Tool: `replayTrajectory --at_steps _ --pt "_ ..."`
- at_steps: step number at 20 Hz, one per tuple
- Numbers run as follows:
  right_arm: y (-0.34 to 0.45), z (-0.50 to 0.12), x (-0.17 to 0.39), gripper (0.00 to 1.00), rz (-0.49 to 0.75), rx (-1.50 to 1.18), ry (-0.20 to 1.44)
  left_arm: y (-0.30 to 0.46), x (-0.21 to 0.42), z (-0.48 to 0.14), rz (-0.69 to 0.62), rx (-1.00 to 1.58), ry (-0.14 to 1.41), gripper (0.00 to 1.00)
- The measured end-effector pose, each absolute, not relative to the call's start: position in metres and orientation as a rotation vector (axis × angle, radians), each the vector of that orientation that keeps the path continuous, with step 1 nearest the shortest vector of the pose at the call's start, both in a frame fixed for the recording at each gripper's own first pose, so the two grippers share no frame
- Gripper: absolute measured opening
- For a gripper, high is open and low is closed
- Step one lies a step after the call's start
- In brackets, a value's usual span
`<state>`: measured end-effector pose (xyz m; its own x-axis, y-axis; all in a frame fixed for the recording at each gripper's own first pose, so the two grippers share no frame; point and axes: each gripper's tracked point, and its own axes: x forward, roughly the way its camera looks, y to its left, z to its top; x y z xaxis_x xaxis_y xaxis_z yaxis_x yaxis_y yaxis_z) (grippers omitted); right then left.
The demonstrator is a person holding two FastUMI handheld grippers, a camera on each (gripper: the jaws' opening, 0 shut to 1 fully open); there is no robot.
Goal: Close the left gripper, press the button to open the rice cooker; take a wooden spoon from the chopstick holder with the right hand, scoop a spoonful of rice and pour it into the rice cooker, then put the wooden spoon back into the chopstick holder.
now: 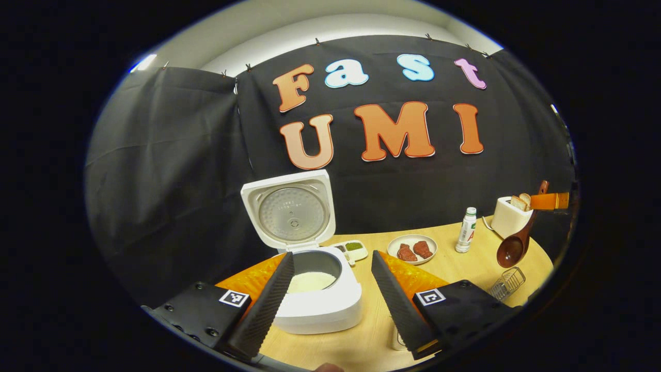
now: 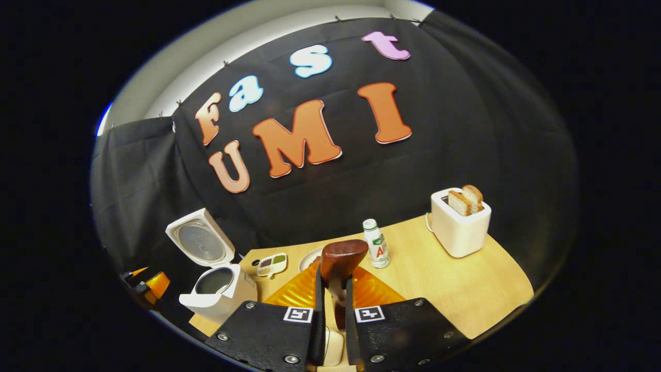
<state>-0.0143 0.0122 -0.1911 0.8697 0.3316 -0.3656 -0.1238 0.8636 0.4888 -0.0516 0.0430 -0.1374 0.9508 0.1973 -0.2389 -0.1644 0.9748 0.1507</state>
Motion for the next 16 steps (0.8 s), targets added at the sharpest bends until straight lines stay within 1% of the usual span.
replayTrajectory --at_steps 5,8,16 --pt "-0.028 -0.237 -0.024 0.16 0.156 0.543 0.534 0.03 -0.047 -0.133 0.167 0.142 0.257 1.0" --pt "-0.042 -0.261 -0.028 0.16 0.11 0.573 0.552 0.023 -0.047 -0.13 0.159 0.158 0.256 1.0" --pt "-0.048 -0.308 -0.036 0.16 0.081 0.666 0.615 0.023 -0.048 -0.12 0.175 0.162 0.25 1.0"
